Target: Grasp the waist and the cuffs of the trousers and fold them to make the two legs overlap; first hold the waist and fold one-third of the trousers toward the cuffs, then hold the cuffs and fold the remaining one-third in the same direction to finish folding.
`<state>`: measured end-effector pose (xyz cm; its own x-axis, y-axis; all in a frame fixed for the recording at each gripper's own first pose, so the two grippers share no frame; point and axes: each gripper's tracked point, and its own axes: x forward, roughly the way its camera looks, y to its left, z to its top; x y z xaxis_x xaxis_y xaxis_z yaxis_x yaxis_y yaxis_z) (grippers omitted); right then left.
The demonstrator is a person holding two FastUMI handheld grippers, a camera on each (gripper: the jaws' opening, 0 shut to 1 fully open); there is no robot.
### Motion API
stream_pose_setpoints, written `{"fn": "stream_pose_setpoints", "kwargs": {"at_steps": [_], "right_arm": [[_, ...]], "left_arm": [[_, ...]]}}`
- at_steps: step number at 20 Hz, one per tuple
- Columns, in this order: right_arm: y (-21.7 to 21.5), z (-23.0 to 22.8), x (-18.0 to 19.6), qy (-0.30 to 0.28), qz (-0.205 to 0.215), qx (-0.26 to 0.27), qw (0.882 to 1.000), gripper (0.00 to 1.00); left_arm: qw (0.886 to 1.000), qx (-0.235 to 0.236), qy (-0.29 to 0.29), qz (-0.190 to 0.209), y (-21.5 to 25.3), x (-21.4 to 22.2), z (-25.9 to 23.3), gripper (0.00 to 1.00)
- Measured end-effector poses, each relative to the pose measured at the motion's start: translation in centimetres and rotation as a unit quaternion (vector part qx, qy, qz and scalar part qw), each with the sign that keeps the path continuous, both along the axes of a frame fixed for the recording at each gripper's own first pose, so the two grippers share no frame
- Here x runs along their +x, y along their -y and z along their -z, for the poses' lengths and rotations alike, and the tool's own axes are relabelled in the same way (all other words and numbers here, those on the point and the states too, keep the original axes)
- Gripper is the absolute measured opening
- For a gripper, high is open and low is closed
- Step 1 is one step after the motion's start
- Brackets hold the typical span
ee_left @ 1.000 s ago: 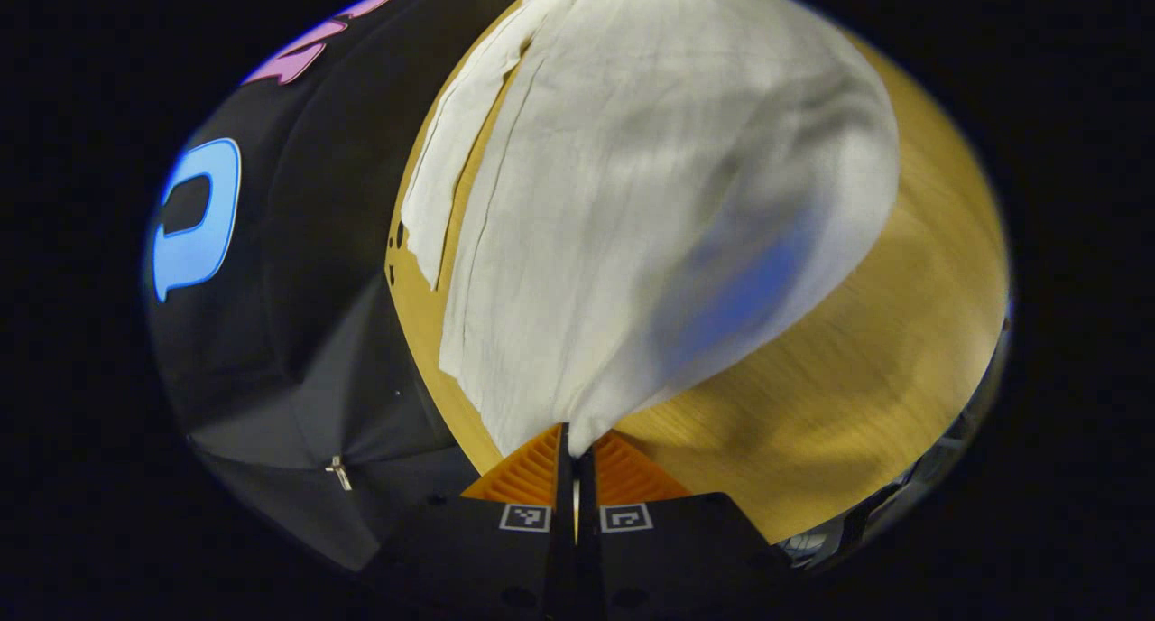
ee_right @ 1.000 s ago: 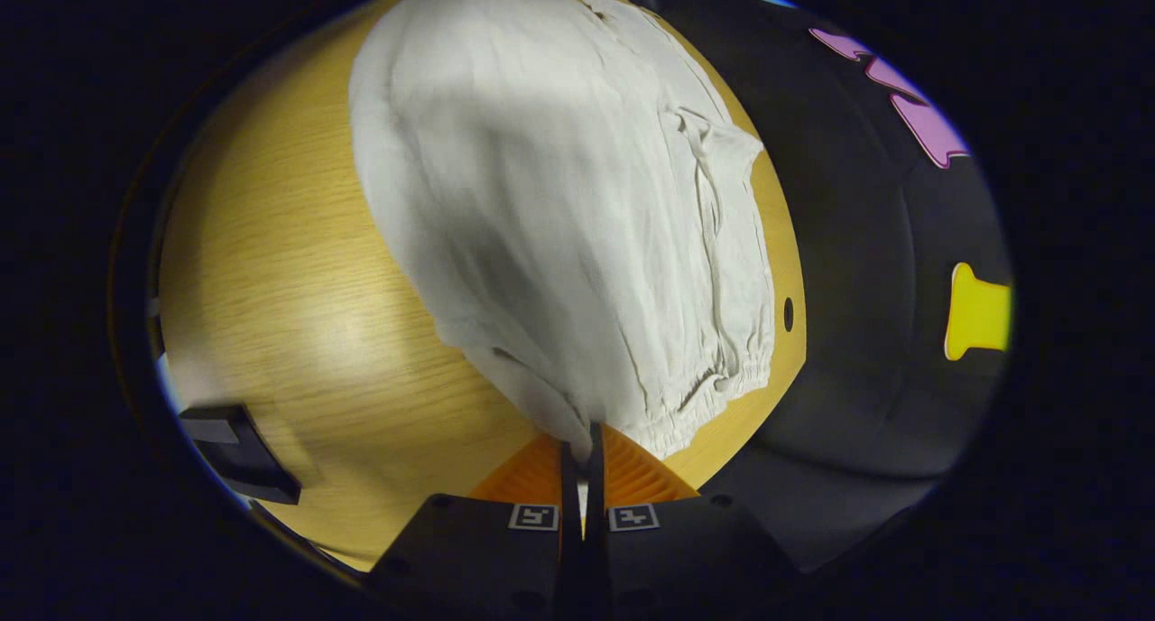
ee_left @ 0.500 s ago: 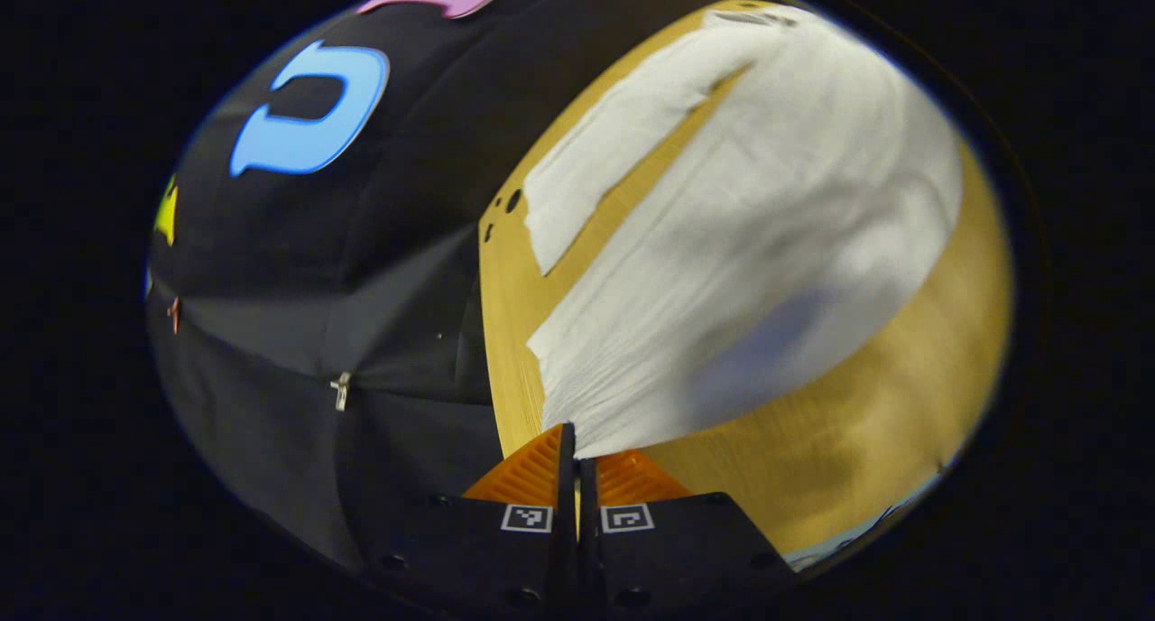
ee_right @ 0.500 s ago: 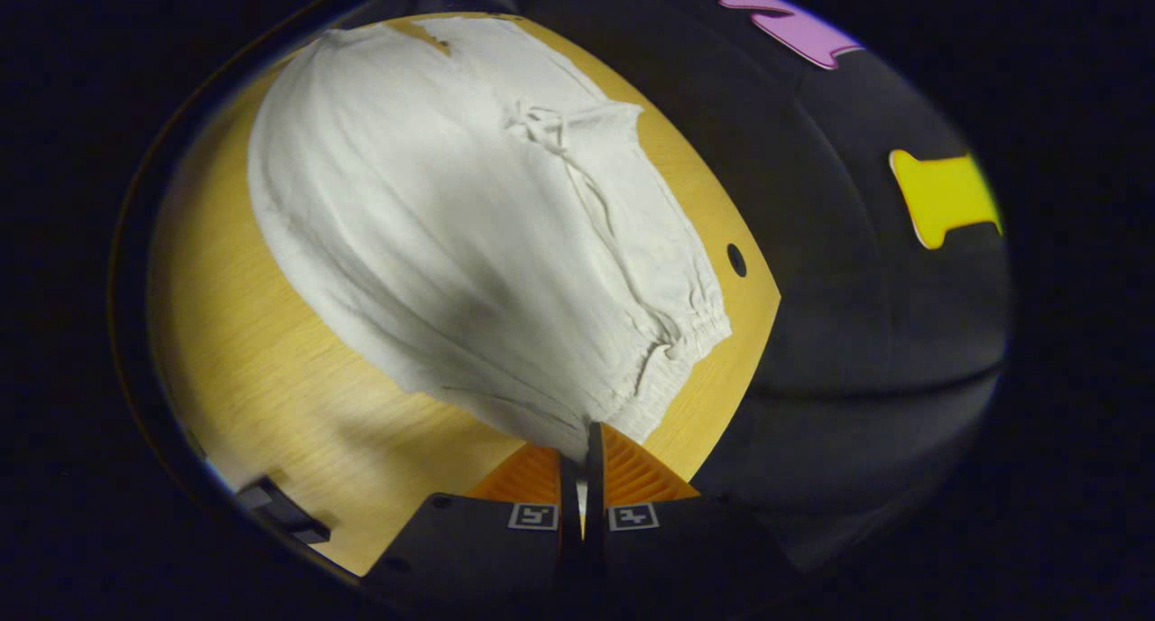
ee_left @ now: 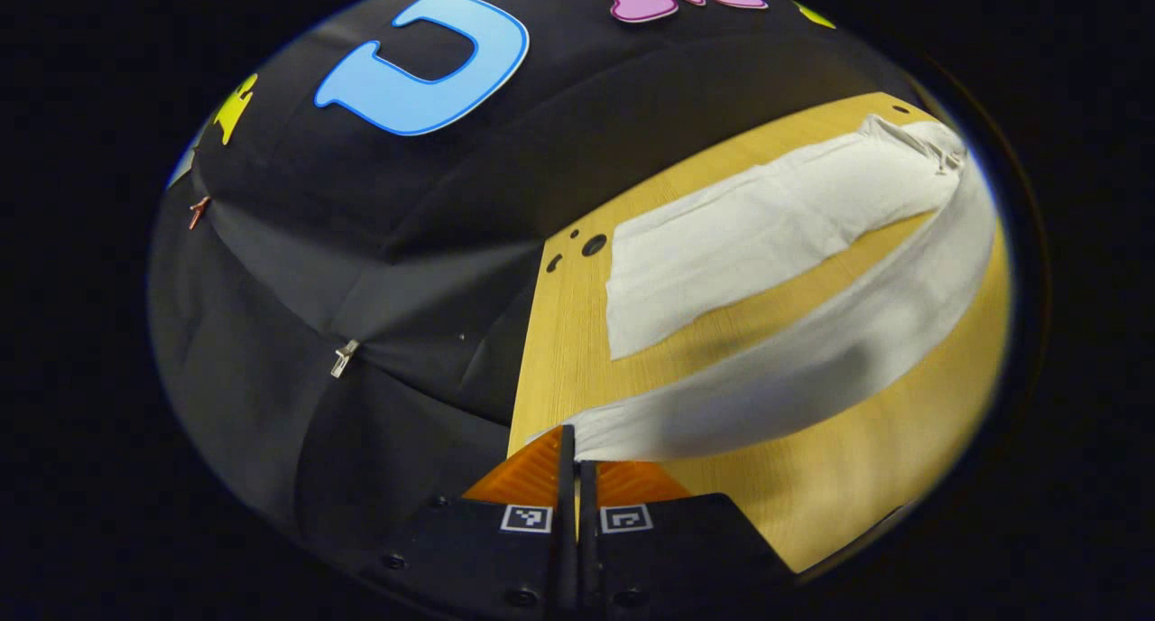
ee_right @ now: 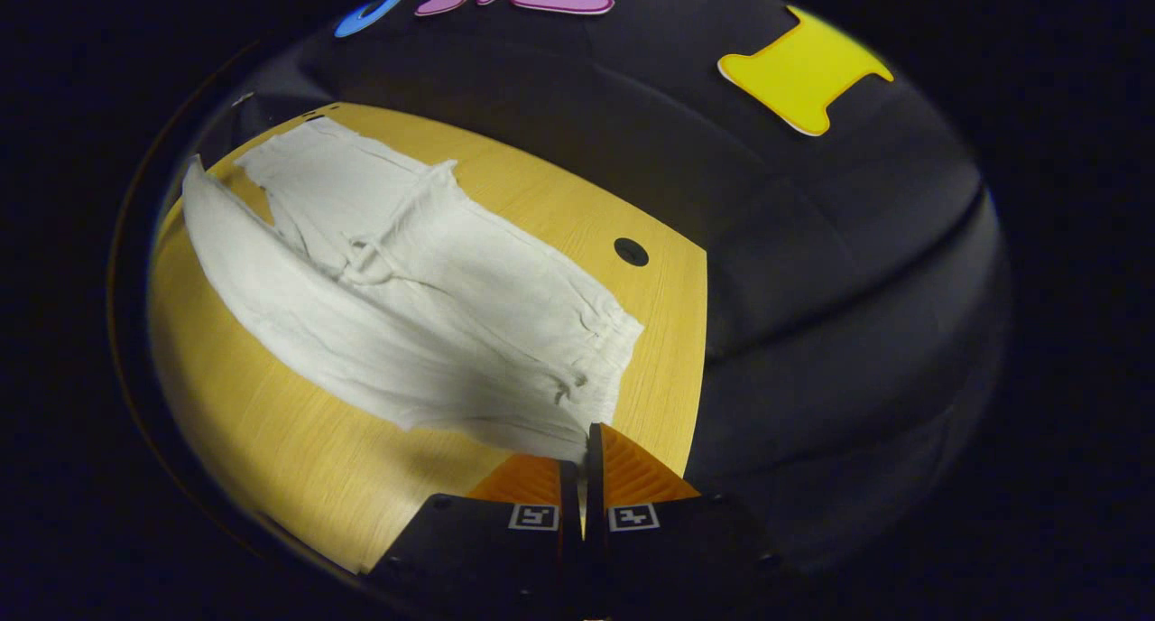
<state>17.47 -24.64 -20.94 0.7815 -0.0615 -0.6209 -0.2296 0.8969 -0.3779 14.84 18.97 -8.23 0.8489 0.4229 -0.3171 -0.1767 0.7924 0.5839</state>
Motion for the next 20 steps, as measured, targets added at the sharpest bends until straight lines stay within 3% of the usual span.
{"fn": "stream_pose_setpoints", "kwargs": {"at_steps": [8,12,20], "right_arm": [[-0.4,-4.5,7.4,0.052,0.085,0.100,0.990,0.05],[-0.5,-6.0,11.8,0.077,0.107,0.116,0.984,0.05],[-1.0,-1.6,16.8,0.051,0.180,0.178,0.966,0.08]], "left_arm": [[0.997,-0.044,0.055,0.014,0.6,11.1,-6.8,0.05],[0.996,-0.052,0.070,0.028,0.9,17.3,-8.6,0.05],[0.995,-0.050,0.051,0.070,2.9,25.8,-5.5,0.05]]}}
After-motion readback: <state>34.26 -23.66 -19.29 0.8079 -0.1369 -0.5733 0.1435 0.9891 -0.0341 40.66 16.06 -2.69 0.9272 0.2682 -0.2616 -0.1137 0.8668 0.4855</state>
